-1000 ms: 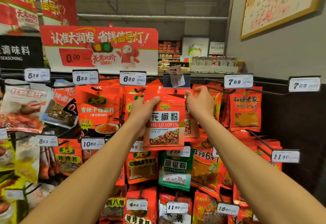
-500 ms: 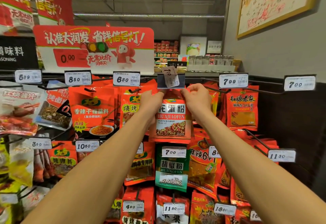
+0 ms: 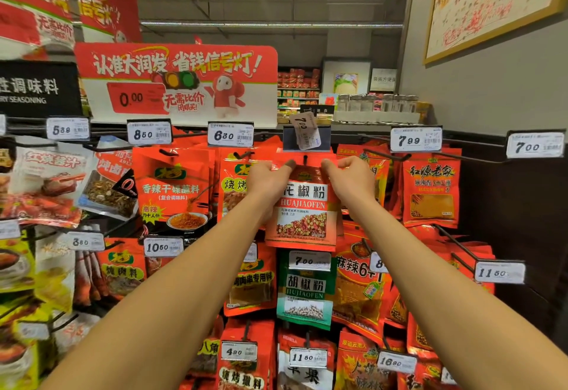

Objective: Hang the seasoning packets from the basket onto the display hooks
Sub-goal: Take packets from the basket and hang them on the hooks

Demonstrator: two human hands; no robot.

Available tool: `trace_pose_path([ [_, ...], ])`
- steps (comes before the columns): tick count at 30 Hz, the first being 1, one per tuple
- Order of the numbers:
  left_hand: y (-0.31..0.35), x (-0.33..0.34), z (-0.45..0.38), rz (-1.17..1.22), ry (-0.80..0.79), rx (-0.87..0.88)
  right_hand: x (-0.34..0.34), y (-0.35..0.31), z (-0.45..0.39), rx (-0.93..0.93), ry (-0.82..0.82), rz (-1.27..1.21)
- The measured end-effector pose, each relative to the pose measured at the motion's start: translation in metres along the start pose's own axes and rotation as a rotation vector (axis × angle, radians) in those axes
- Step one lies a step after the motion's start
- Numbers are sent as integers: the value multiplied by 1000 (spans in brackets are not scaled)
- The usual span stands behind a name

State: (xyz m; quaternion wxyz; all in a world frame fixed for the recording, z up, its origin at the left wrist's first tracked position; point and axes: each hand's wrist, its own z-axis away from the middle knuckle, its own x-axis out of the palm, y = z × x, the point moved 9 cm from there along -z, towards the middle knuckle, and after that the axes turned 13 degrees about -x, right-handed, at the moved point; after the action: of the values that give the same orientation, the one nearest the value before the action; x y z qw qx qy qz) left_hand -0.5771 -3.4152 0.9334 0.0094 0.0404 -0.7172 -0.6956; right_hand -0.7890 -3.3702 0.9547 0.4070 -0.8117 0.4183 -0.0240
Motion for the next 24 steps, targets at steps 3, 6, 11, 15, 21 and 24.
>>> trace_pose_path([
  [3,-25,-8,4,-143,-48,22,5,16,22,11,-126,-41],
  [6,-38,-10,2,-172,-63,3,13,26,31,33,-175,-46],
  [11,-38,-4,-9,-140,4,-70,17,21,16,22,-93,73],
  [15,-43,-3,-8,-133,6,-71,17,23,13,33,-88,88],
  [21,-45,-17,14,-283,-14,88,-4,20,37,-27,-133,90],
  [24,-56,-40,33,-375,33,146,-25,23,64,-35,-111,106],
])
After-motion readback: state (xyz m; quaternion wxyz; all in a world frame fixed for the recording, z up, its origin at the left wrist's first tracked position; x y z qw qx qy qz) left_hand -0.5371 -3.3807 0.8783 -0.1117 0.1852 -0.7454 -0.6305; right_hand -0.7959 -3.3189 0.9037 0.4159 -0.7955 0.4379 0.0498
